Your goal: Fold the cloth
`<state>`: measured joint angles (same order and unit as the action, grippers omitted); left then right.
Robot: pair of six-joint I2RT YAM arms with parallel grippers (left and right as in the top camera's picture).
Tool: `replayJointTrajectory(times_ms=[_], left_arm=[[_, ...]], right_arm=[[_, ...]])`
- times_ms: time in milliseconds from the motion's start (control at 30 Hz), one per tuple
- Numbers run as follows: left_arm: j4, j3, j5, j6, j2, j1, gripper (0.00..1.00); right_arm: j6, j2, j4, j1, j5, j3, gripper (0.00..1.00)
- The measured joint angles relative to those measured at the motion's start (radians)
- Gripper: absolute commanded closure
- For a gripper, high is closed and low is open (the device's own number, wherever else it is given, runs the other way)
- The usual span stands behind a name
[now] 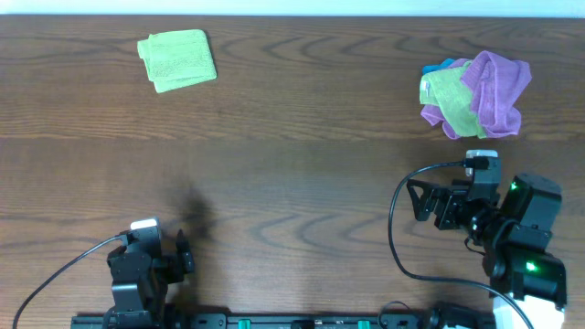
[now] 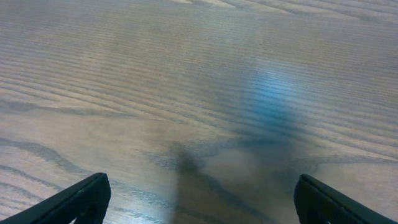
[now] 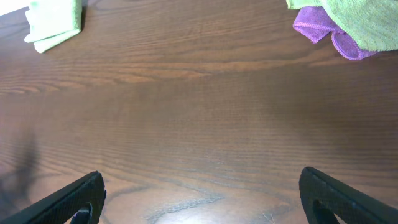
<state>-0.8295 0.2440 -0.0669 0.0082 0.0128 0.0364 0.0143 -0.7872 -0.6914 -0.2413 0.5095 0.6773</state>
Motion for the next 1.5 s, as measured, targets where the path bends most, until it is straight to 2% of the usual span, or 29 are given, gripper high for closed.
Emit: replayJointTrajectory(times_ms=[533, 833, 1267, 1500], left_arm=[[0.000, 0.000, 0.000, 0.000, 0.000, 0.000, 0.05], [0.000, 0.000, 0.000, 0.000, 0.000, 0.000, 0.05], [-0.001, 0.001, 0.000, 0.000, 0.000, 0.000, 0.04], [-0.001, 0.001, 0.000, 0.000, -0.001, 0.000, 0.05]], right_arm=[[0.000, 0.019, -0.002, 0.011, -0.002, 0.000, 0.01], [0.000, 0.269, -0.076, 0.093, -0.147, -0.027, 0.01], [-0.070, 0.603, 0.031, 0.201, -0.317, -0.398, 0.01], [-0.045, 0.739, 0.021, 0.212, -0.372, -0.482, 0.01]])
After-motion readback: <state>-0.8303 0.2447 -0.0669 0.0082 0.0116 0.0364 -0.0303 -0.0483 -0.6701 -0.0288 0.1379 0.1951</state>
